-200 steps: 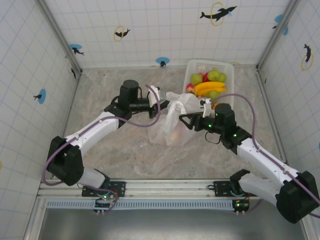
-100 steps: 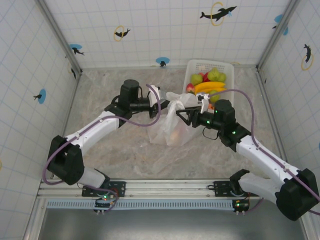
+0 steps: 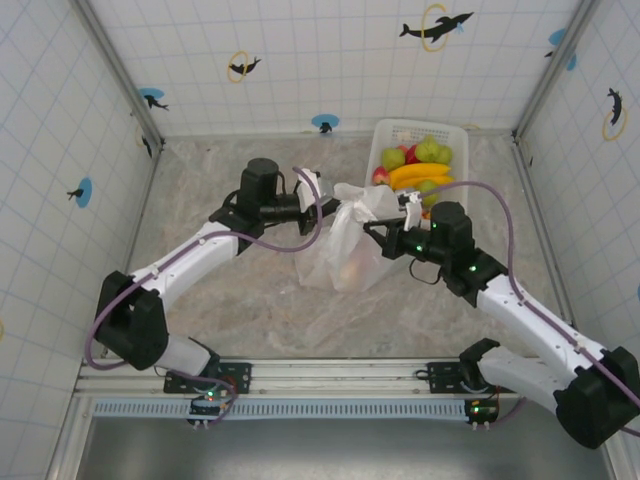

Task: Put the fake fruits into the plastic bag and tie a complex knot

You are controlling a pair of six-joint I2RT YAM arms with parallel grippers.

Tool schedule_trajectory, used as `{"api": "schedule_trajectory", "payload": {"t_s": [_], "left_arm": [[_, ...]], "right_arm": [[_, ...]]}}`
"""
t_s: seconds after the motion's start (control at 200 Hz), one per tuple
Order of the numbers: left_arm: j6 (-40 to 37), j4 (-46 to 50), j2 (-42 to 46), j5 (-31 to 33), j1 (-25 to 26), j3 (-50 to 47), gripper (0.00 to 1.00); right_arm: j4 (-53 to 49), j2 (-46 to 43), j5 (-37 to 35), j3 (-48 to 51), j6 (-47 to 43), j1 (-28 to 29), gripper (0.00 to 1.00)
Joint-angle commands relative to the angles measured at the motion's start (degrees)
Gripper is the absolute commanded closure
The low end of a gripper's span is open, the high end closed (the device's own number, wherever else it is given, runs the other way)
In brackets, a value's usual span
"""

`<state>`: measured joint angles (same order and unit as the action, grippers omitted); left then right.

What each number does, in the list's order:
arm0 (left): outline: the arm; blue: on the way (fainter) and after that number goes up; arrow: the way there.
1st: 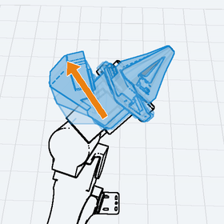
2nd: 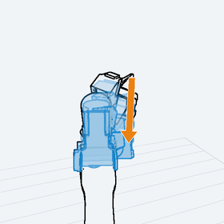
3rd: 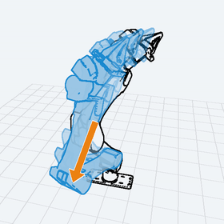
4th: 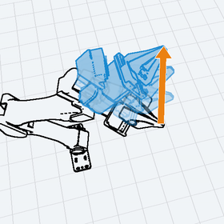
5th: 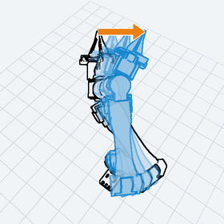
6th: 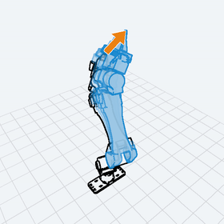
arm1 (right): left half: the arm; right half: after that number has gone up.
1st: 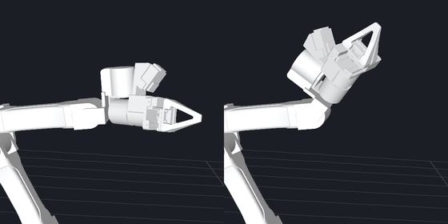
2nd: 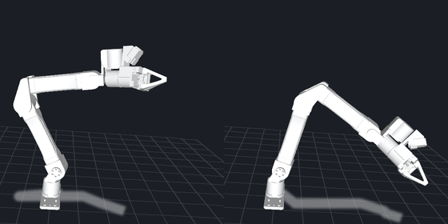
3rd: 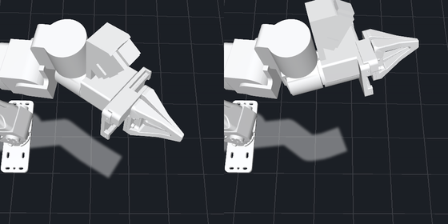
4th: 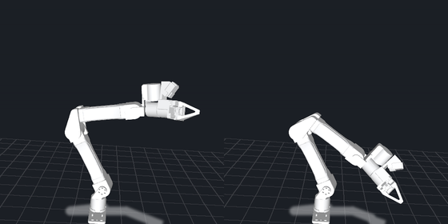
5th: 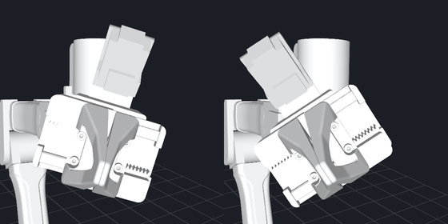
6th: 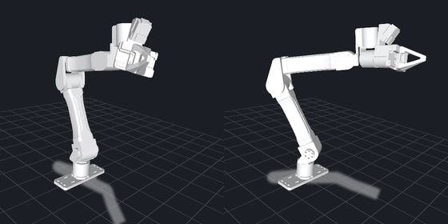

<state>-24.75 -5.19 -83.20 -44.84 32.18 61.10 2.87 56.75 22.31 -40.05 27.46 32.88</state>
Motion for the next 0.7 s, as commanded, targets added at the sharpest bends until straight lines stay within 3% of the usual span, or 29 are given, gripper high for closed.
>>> {"api": "schedule_trajectory", "payload": {"t_s": [0.0, 0.39, 0.696], "left_arm": [[2.7, -0.5, 2.6, 5.0, -0.1, -0.7, 1.0], [12.2, -4.9, 10.2, 20.9, -0.2, -8.5, 1.0], [18.9, -7.3, 15.0, 33.3, -0.1, -14.2, 1.0]], "right_arm": [[-6.2, -2.2, -2.7, -3.0, -2.9, -0.4, 1.0], [-25.4, -7.6, -10.8, -5.5, -5.7, -3.4, 1.0], [-35.2, -6.2, -23.9, -7.3, -4.6, -5.4, 1.0]]}}
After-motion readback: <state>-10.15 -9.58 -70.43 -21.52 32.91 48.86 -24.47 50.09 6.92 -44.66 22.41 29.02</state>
